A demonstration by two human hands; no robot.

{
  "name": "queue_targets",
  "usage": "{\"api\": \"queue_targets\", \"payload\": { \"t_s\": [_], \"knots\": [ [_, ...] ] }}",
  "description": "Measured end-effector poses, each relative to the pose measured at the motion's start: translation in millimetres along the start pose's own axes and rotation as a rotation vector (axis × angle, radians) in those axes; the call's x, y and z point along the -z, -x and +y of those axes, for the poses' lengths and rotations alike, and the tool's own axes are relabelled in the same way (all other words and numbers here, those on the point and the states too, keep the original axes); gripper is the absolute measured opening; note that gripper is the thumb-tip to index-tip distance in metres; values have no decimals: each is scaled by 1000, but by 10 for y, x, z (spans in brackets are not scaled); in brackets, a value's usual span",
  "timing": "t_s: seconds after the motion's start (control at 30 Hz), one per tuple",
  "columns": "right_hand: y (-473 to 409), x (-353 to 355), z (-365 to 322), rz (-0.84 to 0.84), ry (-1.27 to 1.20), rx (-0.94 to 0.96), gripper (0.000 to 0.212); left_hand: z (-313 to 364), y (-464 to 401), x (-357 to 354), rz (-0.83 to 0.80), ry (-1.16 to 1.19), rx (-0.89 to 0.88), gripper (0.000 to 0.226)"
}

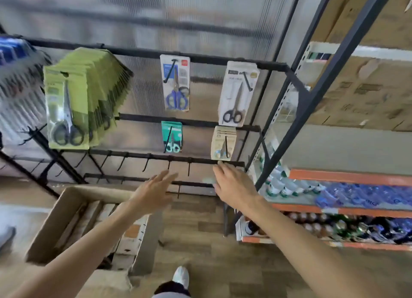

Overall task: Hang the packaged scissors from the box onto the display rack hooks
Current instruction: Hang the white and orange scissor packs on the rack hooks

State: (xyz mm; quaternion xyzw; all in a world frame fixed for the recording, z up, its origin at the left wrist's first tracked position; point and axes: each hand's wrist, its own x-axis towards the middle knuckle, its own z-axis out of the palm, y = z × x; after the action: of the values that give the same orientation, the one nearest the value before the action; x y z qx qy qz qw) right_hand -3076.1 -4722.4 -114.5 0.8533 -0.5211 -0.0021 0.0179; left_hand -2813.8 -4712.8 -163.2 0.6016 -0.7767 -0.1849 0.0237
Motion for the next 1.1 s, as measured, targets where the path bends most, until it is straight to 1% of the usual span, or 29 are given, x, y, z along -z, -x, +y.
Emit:
{"api": "queue_targets", "payload": {
  "t_s": [0.07,0.13,0.23,0.3,0.4,0.5,0.63,0.7,0.77,0.9,1.1],
  "knots": [
    [125,-192,-223,-108,-44,37,48,-292,529,-369,-48,63,73,73],
    [215,-366,-482,-177,-84,66,53,-577,1072,-619,-64,105,189,75],
    [241,-643,-951,-232,-133,125,59,-835,1757,-827,50,235,454,74],
    [234,-808,-1318,-267,-161,190,60,-893,2076,-952,92,277,567,73],
    [223,-1036,-1866,-362,-202,326,59,-981,2439,-1171,76,301,615,72],
    [167,-1227,-2302,-416,-173,450,61,-1130,2703,-1350,90,374,702,73],
    [-74,-1495,-2824,-460,-167,497,60,-1488,2971,-1463,148,476,806,70],
    [-158,-1644,-3089,-512,-168,467,61,-1703,3039,-1481,167,546,871,68],
    [-236,-1831,-3347,-545,-163,423,61,-1941,3030,-1481,172,592,879,67],
    [-295,-2043,-3669,-631,-131,351,61,-2351,2916,-1446,120,582,813,65],
    [-345,-2232,-3699,-729,-93,398,63,-2682,2669,-1582,43,654,810,65]
  ]
}}
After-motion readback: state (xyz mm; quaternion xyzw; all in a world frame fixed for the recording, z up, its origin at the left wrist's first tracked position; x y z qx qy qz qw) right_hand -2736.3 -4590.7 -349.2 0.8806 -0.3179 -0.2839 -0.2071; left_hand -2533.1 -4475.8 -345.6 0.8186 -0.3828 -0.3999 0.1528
